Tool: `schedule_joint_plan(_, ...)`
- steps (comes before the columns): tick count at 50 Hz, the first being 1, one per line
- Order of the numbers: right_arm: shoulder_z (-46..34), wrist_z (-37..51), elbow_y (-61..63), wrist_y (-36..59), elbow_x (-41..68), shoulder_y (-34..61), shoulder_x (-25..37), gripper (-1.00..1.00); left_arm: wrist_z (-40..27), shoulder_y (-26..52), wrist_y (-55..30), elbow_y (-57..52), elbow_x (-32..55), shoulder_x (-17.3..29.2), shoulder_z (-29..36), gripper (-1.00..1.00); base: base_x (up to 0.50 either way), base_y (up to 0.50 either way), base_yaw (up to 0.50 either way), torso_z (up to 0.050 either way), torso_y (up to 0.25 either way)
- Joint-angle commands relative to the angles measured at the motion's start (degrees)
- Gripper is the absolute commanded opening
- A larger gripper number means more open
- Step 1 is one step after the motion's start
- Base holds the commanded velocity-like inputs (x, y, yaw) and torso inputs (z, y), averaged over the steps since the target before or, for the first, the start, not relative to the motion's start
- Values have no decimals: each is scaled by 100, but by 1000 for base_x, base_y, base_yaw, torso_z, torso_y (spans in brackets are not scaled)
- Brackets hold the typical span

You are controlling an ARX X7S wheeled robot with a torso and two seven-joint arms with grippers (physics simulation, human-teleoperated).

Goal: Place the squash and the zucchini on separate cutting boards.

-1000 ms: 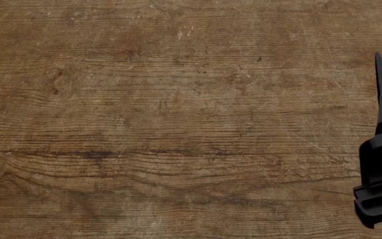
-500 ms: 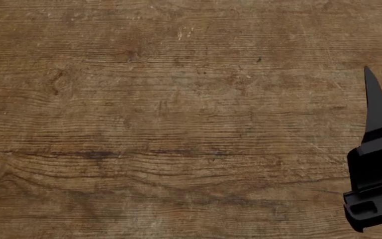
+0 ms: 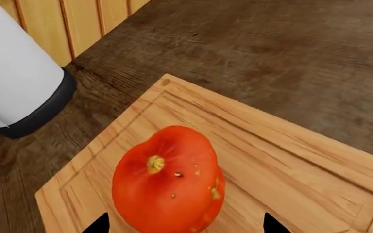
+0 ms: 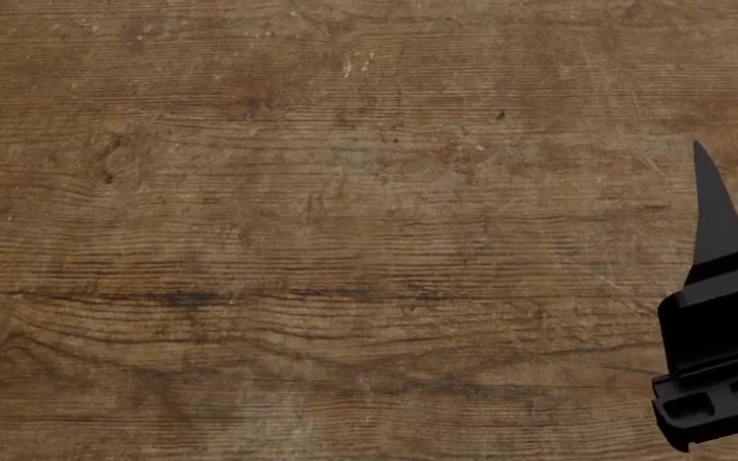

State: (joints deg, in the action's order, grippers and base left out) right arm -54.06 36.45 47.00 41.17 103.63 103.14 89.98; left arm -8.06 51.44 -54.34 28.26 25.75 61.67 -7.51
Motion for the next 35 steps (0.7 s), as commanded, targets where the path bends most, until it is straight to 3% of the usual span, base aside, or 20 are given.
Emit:
schedule_joint_plan(1, 48, 29, -24, 2, 36, -19, 1, 100, -288, -588, -466, -1230, 358, 233, -862, 100, 0, 0, 0, 0, 0)
schedule_joint_plan(4, 92, 36, -27, 37, 113, 6, 1, 100, -483, -1184, -781, -1830, 453, 260, -1908, 100, 0, 0, 0, 0, 0)
schedule_joint_plan(9, 179, 49, -46, 123, 197, 61, 1, 100, -353, -1866, -1140, -2560, 503, 257, -2910, 100, 0, 0, 0, 0, 0)
schedule_joint_plan(13, 295, 90, -84, 204, 306, 152, 1, 100, -232, -1827, -1554, -3267, 816, 349, -3216, 100, 0, 0, 0, 0, 0)
schedule_joint_plan(16, 416, 268, -28, 235, 469, 253, 1, 100, -351, -1131, -2160, -3509, 1396, 321, -3330, 100, 0, 0, 0, 0, 0)
schedule_joint_plan(20, 779, 584, -195, 505, 1034, 586, 1, 100, -487, -672, -2213, -4142, 1686, 702, -2990, 100, 0, 0, 0, 0, 0)
schedule_joint_plan(23, 1144, 574, -421, 930, 1419, 925, 1, 100, -1199, 1317, -3273, -4468, 3068, 858, -2247, 100, 0, 0, 0, 0, 0)
schedule_joint_plan(24, 1213, 542, -448, 986, 1458, 985, 1, 100, -1323, 1653, -3431, -4510, 3320, 884, -2020, 100, 0, 0, 0, 0, 0)
schedule_joint_plan(27, 1358, 354, -532, 971, 1324, 1100, 1, 100, -2927, 2601, -3537, -4069, 5675, 972, -1570, 100, 0, 0, 0, 0, 0)
schedule_joint_plan(30, 1418, 352, -643, 787, 1295, 1130, 0, 100, -3778, 3337, -3395, -3733, 6842, 989, -840, 100, 0, 0, 0, 0, 0)
schedule_joint_plan(31, 1464, 397, -723, 691, 1357, 1166, 0, 100, -3936, 3886, -3339, -3550, 7103, 930, -390, 100, 0, 0, 0, 0, 0)
schedule_joint_plan(33, 1519, 490, -823, 570, 1431, 1200, 0, 100, -3105, 4659, -3269, -3898, 6168, 967, 387, 100, 0, 0, 0, 0, 0)
schedule_joint_plan(35, 1556, 518, -816, 585, 1299, 1216, 0, 100, -3174, 5337, -3389, -3483, 6395, 720, 736, 100, 0, 0, 0, 0, 0)
